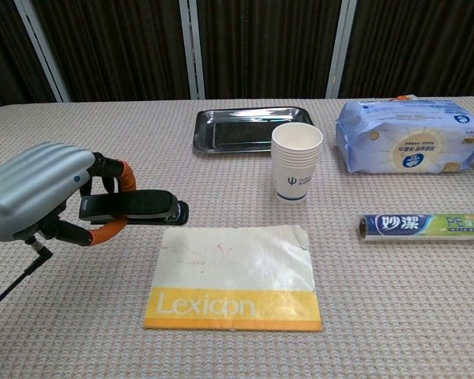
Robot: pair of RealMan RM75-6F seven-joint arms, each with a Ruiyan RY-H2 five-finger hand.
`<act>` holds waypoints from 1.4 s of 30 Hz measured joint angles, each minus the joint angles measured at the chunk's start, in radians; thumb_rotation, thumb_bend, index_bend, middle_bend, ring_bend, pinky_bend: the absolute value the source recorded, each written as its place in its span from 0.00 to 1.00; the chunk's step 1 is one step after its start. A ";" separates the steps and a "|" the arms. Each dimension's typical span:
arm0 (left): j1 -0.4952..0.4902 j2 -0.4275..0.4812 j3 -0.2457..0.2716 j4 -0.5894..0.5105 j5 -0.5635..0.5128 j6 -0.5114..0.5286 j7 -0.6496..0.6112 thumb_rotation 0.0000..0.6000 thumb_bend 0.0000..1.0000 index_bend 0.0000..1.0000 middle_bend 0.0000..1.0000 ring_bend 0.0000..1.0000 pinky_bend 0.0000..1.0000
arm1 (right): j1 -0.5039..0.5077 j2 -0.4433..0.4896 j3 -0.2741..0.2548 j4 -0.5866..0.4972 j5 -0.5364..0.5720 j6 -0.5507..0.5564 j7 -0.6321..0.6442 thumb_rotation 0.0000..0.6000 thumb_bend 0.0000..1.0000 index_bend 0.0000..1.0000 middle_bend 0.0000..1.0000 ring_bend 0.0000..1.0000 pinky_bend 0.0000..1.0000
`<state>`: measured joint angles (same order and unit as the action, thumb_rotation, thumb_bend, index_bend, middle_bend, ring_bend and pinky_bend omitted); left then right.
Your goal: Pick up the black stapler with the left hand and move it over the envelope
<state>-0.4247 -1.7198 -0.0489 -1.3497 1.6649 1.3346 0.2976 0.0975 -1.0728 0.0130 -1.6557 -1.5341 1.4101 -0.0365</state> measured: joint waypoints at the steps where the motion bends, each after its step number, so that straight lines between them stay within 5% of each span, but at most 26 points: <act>1: -0.007 -0.002 -0.002 -0.009 0.005 0.000 0.017 1.00 0.41 0.59 0.45 0.39 0.52 | -0.001 0.002 0.000 -0.001 -0.001 0.002 0.005 1.00 0.18 0.00 0.00 0.00 0.00; 9: -0.070 -0.066 -0.035 -0.021 -0.044 -0.112 0.110 1.00 0.41 0.59 0.45 0.39 0.52 | -0.011 0.024 -0.002 -0.001 -0.024 0.033 0.057 1.00 0.19 0.00 0.00 0.00 0.00; 16: -0.136 -0.184 -0.061 0.076 -0.116 -0.226 0.136 1.00 0.40 0.58 0.44 0.39 0.51 | -0.018 0.039 -0.002 0.006 -0.031 0.047 0.098 1.00 0.19 0.00 0.00 0.00 0.00; 26: -0.192 -0.291 -0.045 0.187 -0.113 -0.258 0.121 1.00 0.24 0.12 0.20 0.22 0.37 | -0.020 0.038 0.000 0.009 -0.021 0.044 0.087 1.00 0.18 0.00 0.00 0.00 0.00; 30: -0.192 -0.279 -0.038 0.166 -0.108 -0.249 0.112 1.00 0.19 0.00 0.11 0.15 0.35 | -0.022 0.035 0.002 0.009 -0.014 0.045 0.082 1.00 0.18 0.00 0.00 0.00 0.00; 42: -0.134 -0.052 -0.001 -0.101 -0.063 -0.126 0.155 1.00 0.16 0.00 0.02 0.03 0.23 | -0.030 0.033 0.008 0.007 -0.011 0.062 0.072 1.00 0.19 0.00 0.00 0.00 0.00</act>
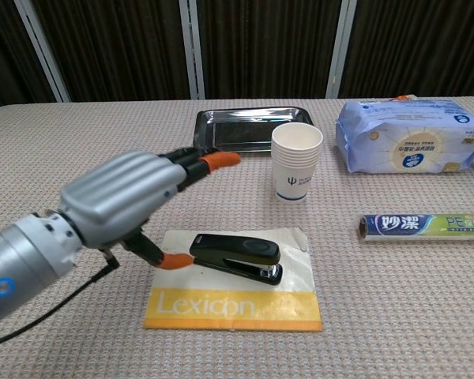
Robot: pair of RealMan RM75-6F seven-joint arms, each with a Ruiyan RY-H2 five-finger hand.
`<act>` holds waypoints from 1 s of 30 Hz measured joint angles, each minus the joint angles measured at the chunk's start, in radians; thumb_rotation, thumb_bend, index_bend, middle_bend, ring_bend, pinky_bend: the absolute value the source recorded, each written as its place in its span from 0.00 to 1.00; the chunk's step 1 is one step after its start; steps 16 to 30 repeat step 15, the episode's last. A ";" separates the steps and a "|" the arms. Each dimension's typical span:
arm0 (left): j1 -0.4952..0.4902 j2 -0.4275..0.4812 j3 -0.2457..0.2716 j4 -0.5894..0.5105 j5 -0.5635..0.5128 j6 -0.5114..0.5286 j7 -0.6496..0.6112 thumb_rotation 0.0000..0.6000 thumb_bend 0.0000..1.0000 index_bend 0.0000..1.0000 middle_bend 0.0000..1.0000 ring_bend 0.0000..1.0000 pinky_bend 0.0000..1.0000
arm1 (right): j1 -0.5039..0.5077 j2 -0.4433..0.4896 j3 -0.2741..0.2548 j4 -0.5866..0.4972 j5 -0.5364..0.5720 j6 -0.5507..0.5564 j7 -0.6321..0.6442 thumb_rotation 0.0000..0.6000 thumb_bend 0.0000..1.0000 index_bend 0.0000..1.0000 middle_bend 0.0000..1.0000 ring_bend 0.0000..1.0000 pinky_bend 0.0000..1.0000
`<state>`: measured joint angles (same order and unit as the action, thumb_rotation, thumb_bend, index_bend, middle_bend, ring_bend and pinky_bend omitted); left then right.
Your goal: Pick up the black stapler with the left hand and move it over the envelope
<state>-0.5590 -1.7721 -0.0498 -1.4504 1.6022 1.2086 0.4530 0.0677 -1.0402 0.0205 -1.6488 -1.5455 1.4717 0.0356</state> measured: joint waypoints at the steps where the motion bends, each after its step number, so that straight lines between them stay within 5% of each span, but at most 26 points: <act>1: 0.016 0.040 0.006 -0.031 0.011 0.035 0.012 1.00 0.17 0.00 0.01 0.02 0.21 | 0.000 -0.001 0.000 0.000 -0.001 0.001 -0.004 1.00 0.19 0.00 0.00 0.00 0.00; 8: 0.194 0.314 0.054 -0.194 0.013 0.274 0.114 1.00 0.19 0.00 0.00 0.00 0.17 | 0.000 -0.019 -0.004 -0.002 -0.008 -0.002 -0.051 1.00 0.18 0.00 0.00 0.00 0.00; 13: 0.362 0.396 0.082 -0.173 -0.025 0.463 0.049 1.00 0.20 0.00 0.00 0.00 0.13 | 0.001 -0.037 -0.009 -0.005 -0.016 -0.004 -0.095 1.00 0.19 0.00 0.00 0.00 0.00; 30: 0.401 0.413 0.093 -0.147 -0.046 0.486 0.014 1.00 0.19 0.00 0.00 0.00 0.13 | 0.001 -0.043 -0.010 -0.006 -0.017 -0.005 -0.108 1.00 0.19 0.00 0.00 0.00 0.00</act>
